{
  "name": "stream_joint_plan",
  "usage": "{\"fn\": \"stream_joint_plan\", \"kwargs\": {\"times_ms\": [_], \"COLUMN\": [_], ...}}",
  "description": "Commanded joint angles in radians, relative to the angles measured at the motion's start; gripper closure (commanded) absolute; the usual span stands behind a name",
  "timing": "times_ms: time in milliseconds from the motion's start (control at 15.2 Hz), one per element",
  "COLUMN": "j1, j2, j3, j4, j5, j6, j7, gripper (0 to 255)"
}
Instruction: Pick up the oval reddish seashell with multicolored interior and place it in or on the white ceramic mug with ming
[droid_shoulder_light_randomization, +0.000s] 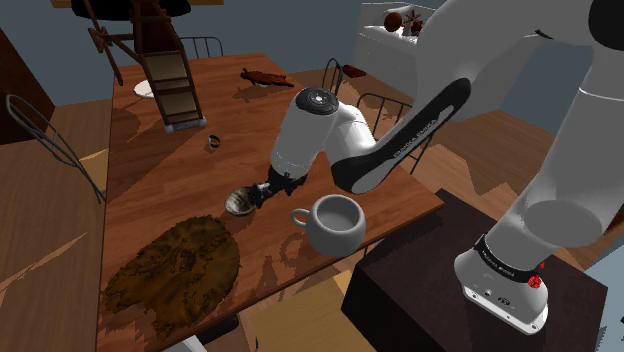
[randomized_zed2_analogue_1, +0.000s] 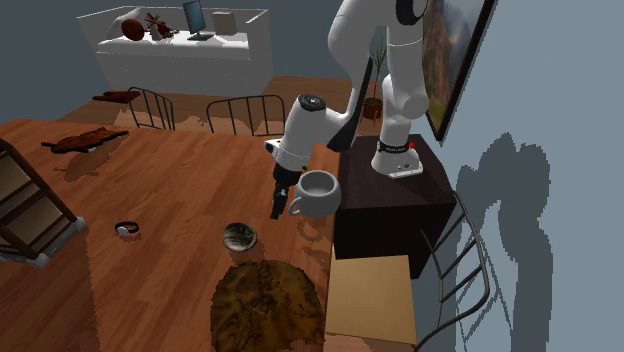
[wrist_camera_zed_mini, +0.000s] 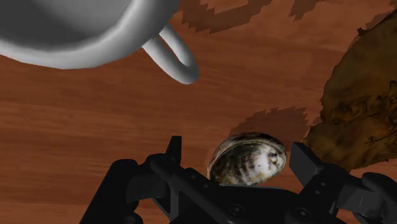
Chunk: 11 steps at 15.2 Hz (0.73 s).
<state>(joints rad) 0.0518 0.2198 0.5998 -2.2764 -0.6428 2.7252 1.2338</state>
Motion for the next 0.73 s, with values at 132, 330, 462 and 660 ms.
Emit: {"fn": "stream_joint_plan", "kwargs": {"times_ms": [132, 330, 462, 660], "j1": [0.096, 0.118, 0.132, 0.143], "j2": [0.122, 0.165, 0.194, 0.217], "j3": [-0.082, -0.112, -0.131, -0.146], "j4": [0.111, 0.136, 0.154, 0.168], "j5": [-0.179, -0.225, -0.254, -0.275], "j6": [-0.009, 0.003, 0.010, 0.016], "j7": [0.154, 0.185, 0.205, 0.220], "gripper": [0, 0, 0, 0]}}
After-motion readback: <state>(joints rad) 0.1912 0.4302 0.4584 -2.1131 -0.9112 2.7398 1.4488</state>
